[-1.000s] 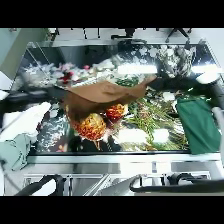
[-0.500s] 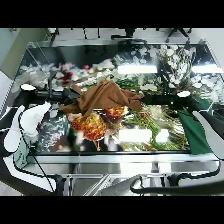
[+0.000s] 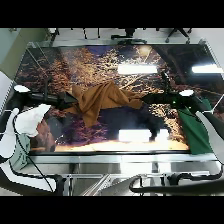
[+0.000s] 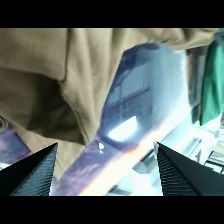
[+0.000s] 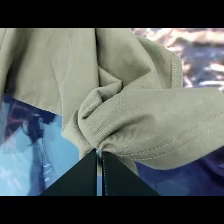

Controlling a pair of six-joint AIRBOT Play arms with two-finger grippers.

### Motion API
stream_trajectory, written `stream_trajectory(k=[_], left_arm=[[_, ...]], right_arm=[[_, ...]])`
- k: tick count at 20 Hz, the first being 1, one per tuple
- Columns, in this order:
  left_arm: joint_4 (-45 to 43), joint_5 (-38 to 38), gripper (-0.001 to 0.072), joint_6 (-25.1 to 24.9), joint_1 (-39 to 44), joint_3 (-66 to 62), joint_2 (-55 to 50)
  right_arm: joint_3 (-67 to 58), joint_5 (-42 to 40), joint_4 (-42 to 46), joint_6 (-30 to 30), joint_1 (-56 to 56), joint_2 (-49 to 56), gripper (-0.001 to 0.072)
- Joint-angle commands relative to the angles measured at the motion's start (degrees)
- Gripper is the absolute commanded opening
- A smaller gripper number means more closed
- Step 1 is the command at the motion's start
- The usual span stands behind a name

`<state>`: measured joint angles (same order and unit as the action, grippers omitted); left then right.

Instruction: Fold the shirts.

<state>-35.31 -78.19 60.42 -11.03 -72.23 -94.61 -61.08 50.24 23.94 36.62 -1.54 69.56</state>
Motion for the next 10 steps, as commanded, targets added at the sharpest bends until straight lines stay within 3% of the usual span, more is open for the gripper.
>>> stream_trajectory(k=[1,3,4,5,6,7,10], left_arm=[[1.66,10.54,0.0668,-1.55,4.50,4.50,-1.75],[5.79,16.59,0.0652,-2.95,6.64,2.27,-4.94],[6.62,18.84,0.0475,-2.93,7.23,-0.28,-6.64],[6.97,19.54,0.0125,-2.91,7.30,-4.09,-8.46],[7.04,18.95,0.0010,-1.73,7.13,-8.33,-9.68],[7.04,18.18,0.0008,0.55,6.84,-13.03,-10.03],[7.02,13.68,0.0008,1.29,5.73,-28.48,-6.19]], right_arm=[[0.02,-0.52,0.28,0.22,-0.02,-0.17,0.0018],[0.02,-1.66,0.31,0.22,-0.02,-0.13,0.0017],[0.02,-2.51,0.35,0.20,-0.04,-0.13,0.0018],[0.02,-3.98,0.35,0.17,-0.04,-0.15,0.0018],[-0.15,-6.03,0.26,0.20,-0.39,-0.28,0.0017],[-1.36,-6.54,0.00,0.22,-1.29,-0.33,0.0017],[-11.85,-0.52,-8.94,0.17,-6.73,-1.42,0.0017]])
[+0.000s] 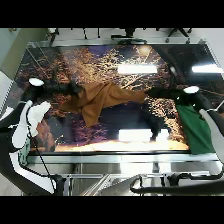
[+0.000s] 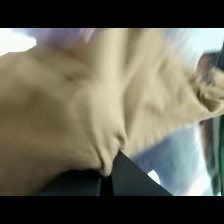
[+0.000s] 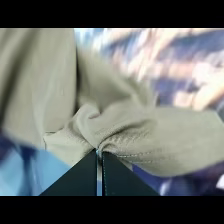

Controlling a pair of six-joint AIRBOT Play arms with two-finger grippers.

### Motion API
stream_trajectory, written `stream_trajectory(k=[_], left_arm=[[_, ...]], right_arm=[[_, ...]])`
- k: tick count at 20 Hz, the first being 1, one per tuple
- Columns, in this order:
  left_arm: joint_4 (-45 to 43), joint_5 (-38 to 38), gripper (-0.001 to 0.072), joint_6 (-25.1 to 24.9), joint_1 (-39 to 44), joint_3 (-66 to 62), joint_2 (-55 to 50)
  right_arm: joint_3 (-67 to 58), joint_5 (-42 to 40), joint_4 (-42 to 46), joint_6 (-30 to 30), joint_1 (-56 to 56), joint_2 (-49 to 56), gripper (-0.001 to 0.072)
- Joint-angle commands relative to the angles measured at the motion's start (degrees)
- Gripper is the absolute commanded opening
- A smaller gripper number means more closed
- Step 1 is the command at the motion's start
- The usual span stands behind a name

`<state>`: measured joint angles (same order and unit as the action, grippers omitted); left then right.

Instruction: Fold the shirts.

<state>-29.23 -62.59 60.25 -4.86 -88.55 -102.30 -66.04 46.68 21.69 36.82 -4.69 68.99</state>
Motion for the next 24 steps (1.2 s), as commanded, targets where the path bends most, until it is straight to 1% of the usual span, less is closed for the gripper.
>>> stream_trajectory(k=[1,3,5,7,9,11,13,14,15,16,17,18,20,21,22,24], left_arm=[[0.87,-3.65,0.0008,2.36,-0.98,-18.16,3.93],[0.90,-5.81,0.0008,5.09,-1.88,-29.77,8.87],[0.98,-5.77,0.0009,6.93,-3.41,-36.65,15.80],[0.94,-2.86,0.0009,6.84,-5.42,-33.75,26.43],[0.81,-0.24,0.0009,4.81,-8.76,-25.81,38.53],[0.37,-0.39,0.0009,0.46,-13.40,-20.81,48.70],[0.02,0.11,0.0009,-2.78,-20.33,-18.40,56.28],[-1.05,0.46,0.0009,-3.26,-24.39,-17.70,58.88],[-2.80,0.46,0.0009,-3.21,-28.57,-16.63,60.76],[-2.62,0.59,0.0009,-2.86,-30.91,-14.86,61.57],[-1.31,1.31,0.0009,-1.49,-31.52,-11.98,61.59],[1.95,0.55,0.0009,-1.97,-30.77,-9.01,60.67],[6.80,-3.85,0.0009,-4.63,-25.83,-4.37,56.70],[6.47,-5.25,0.0010,-5.77,-21.22,-1.95,53.64],[4.70,-5.09,0.0010,-6.95,-16.39,0.50,50.18],[-1.05,-3.10,0.0010,-7.41,-7.67,3.93,42.21]], right_arm=[[-11.78,5.20,-9.55,0.00,-5.27,-1.64,0.0017],[-23.08,8.57,-12.44,0.33,-8.28,-3.93,0.0017],[-33.92,11.45,-12.94,3.13,-10.38,-6.99,0.0017],[-42.03,13.22,-12.85,3.72,-11.91,-11.50,0.0017],[-46.03,13.29,-10.82,3.67,-13.33,-17.86,0.0017],[-46.49,12.02,-5.35,3.65,-14.80,-24.52,0.0017],[-46.47,11.15,4.24,3.69,-15.63,-31.15,0.0017],[-46.40,11.43,9.09,4.55,-15.61,-33.29,0.0017],[-46.18,11.93,13.68,7.26,-15.61,-34.69,0.0017],[-46.14,13.66,18.34,10.32,-15.61,-35.01,0.0017],[-45.51,15.58,21.07,12.81,-15.61,-34.60,0.0016],[-43.87,17.86,21.09,13.99,-15.56,-33.66,0.0017],[-38.62,22.40,16.87,14.19,-15.54,-30.64,0.0017],[-35.17,24.44,12.70,13.66,-15.52,-28.48,0.0017],[-31.78,25.75,9.42,12.66,-15.52,-26.43,0.0017],[-23.91,25.64,4.98,10.80,-15.06,-22.08,0.0017]])
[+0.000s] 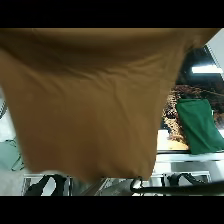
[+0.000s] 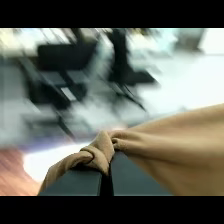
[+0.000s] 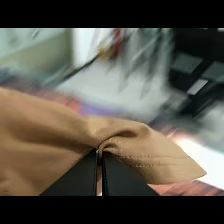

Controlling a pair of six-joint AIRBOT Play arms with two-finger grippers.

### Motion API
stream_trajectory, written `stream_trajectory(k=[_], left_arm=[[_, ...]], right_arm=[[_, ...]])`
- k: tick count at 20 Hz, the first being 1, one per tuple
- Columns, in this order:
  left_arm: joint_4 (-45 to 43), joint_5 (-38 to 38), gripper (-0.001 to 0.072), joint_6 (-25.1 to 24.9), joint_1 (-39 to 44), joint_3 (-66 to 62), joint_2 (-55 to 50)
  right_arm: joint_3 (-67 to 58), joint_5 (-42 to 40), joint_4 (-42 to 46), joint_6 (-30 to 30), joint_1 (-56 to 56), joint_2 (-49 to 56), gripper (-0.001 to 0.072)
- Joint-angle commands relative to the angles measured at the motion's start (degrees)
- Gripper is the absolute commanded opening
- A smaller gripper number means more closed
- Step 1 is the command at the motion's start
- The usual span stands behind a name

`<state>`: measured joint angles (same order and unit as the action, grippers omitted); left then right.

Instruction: Fold the shirts.

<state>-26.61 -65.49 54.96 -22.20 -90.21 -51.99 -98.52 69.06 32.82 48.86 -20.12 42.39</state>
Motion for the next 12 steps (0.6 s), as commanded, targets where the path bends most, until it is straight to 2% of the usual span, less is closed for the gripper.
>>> stream_trajectory(k=[1,3,6,9,10,11,12], left_arm=[[-6.29,1.46,0.0010,-2.64,13.00,6.45,-12.87],[-10.91,4.15,0.0010,-2.64,17.90,5.42,-25.11],[-12.79,2.49,0.0010,-2.34,20.72,-1.95,-44.94],[-12.26,-1.03,0.0011,4.11,20.72,-14.43,-61.22],[-12.26,-2.19,0.0057,6.51,20.33,-18.99,-65.02],[-12.26,-3.17,0.0347,8.72,19.82,-22.82,-67.45],[-12.28,-4.83,0.0685,10.78,19.45,-26.99,-69.13]], right_arm=[[12.52,1.66,-6.21,-2.16,0.98,6.99,0.0017],[19.37,-3.08,-5.92,-3.48,2.32,12.90,0.0017],[24.83,-8.83,-5.90,-5.01,4.83,24.24,0.0017],[24.83,-13.09,-6.10,-5.64,7.85,34.75,0.0017],[24.83,-14.93,-6.08,-5.64,8.50,36.63,0.0017],[24.83,-16.17,-6.05,-5.73,8.92,37.83,0.0017],[24.83,-16.35,-6.05,-6.78,9.01,38.29,0.0017]])
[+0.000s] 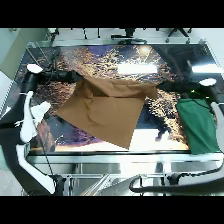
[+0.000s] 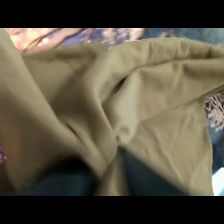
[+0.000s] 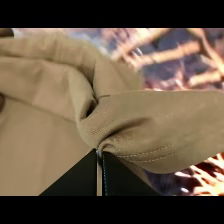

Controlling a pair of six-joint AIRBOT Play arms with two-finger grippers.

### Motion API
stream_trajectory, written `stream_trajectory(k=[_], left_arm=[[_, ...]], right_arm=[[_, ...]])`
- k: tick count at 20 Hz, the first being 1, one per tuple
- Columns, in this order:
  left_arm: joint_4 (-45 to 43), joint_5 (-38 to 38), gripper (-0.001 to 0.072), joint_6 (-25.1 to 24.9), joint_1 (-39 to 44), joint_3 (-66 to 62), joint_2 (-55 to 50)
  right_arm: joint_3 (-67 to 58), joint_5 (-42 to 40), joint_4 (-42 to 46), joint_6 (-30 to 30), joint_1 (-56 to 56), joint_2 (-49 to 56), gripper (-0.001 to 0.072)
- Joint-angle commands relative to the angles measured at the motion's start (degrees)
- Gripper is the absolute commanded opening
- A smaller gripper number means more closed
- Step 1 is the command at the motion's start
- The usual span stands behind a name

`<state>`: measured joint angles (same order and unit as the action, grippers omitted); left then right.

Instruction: Fold the shirts.

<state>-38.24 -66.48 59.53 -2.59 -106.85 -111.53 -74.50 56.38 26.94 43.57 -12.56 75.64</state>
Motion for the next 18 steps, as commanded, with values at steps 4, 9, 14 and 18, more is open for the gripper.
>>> stream_trajectory(k=[4,9,14,18], left_arm=[[-0.66,-12.63,0.0687,12.85,-4.96,-12.81,-3.69],[-5.18,-25.03,0.0687,16.68,-11.06,8.70,14.23],[-14.78,-22.60,0.0688,17.42,-11.15,39.32,28.59],[-14.08,-9.57,0.0688,17.33,-10.82,57.29,34.97]], right_arm=[[0.63,-3.65,0.09,-3.32,-0.13,2.54,0.0017],[0.61,-2.86,0.04,-3.30,-4.02,-0.96,0.0017],[0.61,-1.90,0.00,-3.32,-4.13,-0.96,0.0017],[0.61,-1.90,0.00,-3.32,-4.13,-0.96,0.0017]])
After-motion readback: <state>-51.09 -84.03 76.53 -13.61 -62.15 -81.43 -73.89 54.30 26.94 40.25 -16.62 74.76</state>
